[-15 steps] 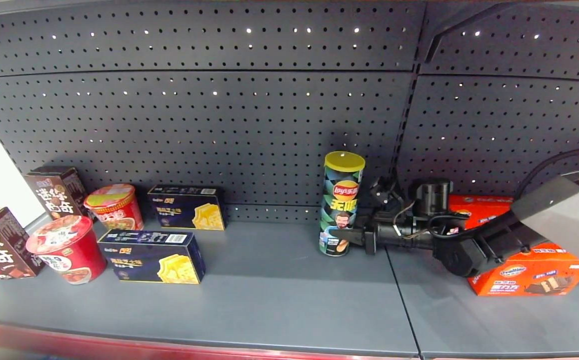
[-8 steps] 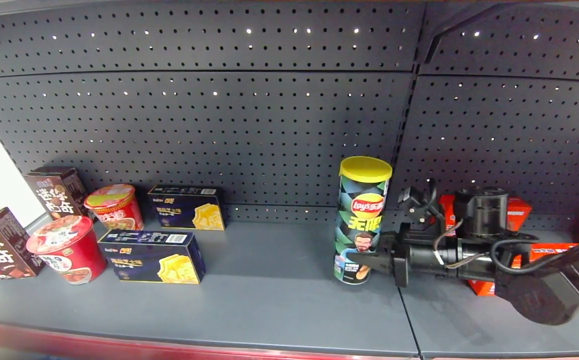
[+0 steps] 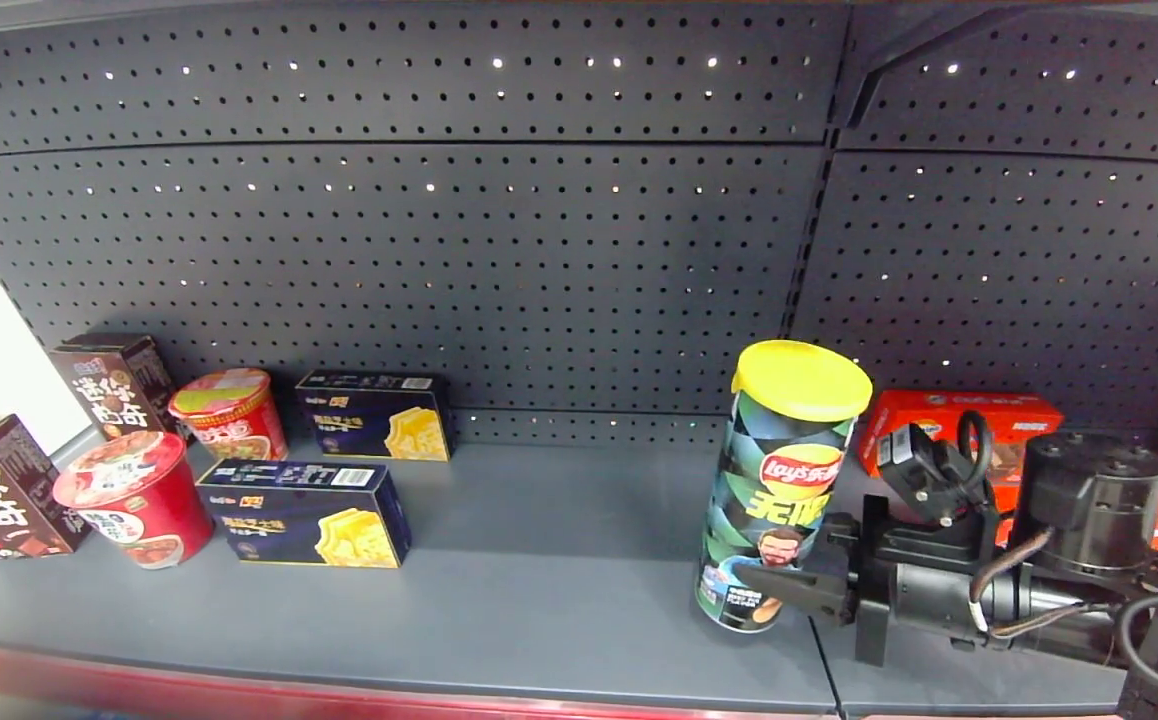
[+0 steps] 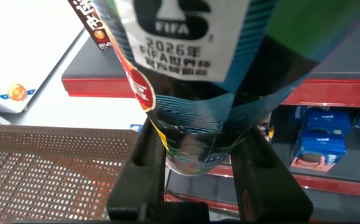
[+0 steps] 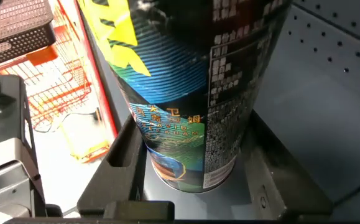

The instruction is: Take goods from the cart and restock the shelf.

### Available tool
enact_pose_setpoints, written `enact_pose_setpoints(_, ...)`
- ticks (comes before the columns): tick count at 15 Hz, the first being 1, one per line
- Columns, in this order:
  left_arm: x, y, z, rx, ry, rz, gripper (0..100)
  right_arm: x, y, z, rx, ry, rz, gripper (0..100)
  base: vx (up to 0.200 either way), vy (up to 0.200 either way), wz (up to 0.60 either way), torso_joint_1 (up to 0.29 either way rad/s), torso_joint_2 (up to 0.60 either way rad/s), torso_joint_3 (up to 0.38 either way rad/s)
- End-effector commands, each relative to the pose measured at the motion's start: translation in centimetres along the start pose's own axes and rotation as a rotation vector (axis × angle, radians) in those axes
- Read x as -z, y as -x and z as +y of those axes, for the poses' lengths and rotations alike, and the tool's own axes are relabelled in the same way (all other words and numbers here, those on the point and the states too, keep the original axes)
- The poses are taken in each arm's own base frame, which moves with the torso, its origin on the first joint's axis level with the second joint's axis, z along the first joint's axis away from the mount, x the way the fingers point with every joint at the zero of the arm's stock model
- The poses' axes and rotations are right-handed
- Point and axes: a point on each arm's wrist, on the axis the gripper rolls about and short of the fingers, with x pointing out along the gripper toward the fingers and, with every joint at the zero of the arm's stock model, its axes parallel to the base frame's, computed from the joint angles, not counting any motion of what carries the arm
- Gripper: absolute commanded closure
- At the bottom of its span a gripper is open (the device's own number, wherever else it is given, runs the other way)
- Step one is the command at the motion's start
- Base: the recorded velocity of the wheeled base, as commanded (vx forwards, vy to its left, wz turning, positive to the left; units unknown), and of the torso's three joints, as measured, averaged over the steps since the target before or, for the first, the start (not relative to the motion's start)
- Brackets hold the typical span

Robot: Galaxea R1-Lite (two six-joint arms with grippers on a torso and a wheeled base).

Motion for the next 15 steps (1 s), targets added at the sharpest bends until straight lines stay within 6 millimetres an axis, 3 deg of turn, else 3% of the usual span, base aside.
enact_pose_setpoints(1, 0.0, 0.1, 0.0, -0.002, 0.002, -0.006, 100, 1.4, 0.3, 0.4, -0.005, -0.025, 0.032, 100, 0.000, 0.000, 0.00, 0.000, 0.00, 0.000)
enact_pose_setpoints(15, 0.0, 0.0, 0.0, 0.000, 0.003, -0.002, 100, 4.4, -1.9, -0.3, -0.029, -0.060, 0.089, 100, 0.000, 0.000, 0.00, 0.000, 0.00, 0.000)
